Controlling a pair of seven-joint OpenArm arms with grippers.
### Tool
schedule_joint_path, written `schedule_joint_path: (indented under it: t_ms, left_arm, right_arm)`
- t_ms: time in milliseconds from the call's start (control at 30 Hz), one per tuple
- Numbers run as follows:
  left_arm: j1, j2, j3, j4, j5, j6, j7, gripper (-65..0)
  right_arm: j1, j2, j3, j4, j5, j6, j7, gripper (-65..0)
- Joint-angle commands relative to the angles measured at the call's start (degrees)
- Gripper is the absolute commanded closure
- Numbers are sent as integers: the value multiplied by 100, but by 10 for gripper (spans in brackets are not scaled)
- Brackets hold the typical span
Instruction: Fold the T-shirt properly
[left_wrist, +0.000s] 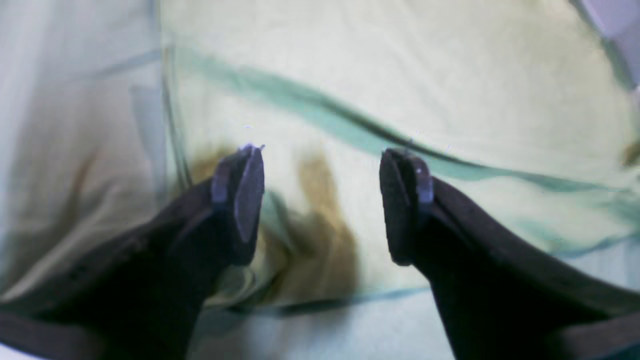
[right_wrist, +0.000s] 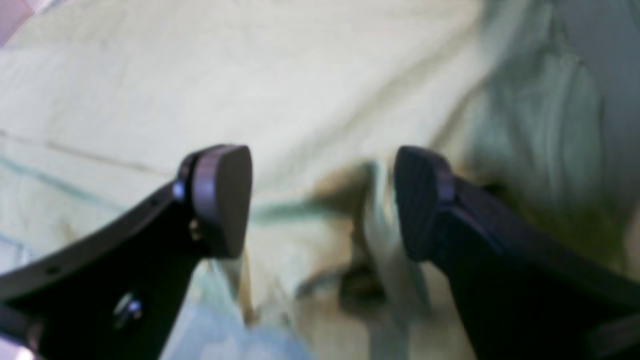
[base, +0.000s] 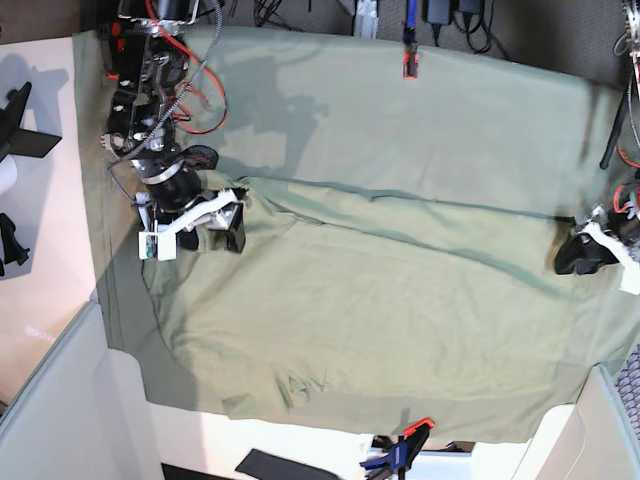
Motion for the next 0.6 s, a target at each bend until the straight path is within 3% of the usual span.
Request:
schedule_joint_path:
  t_ms: [0,100,300,433,567]
  left_arm:
    - [-31,-184,-315,234,-358,-104,52,-396]
    - [361,-234,-857,616,-896,-104,444,-396]
    - [1414,-205,-984,1172,-1255,-104,468,-396]
    - [1779,-52,-986,1233,-1384,-104,439,-396]
    - [1808,140,-1115,1233,-1399,-104,431,-396]
  right_arm:
    - [122,66,225,286,166,11,-50,-443]
    - [-11,66,935,728,398,-35,-588,-443]
    - [-625,63,2184,706,673,-420,-601,-443]
    - [-1023,-92,2496,595,758,-686,-579,-443]
    - [-1067,-476,2476,507,966,-708,-531,-443]
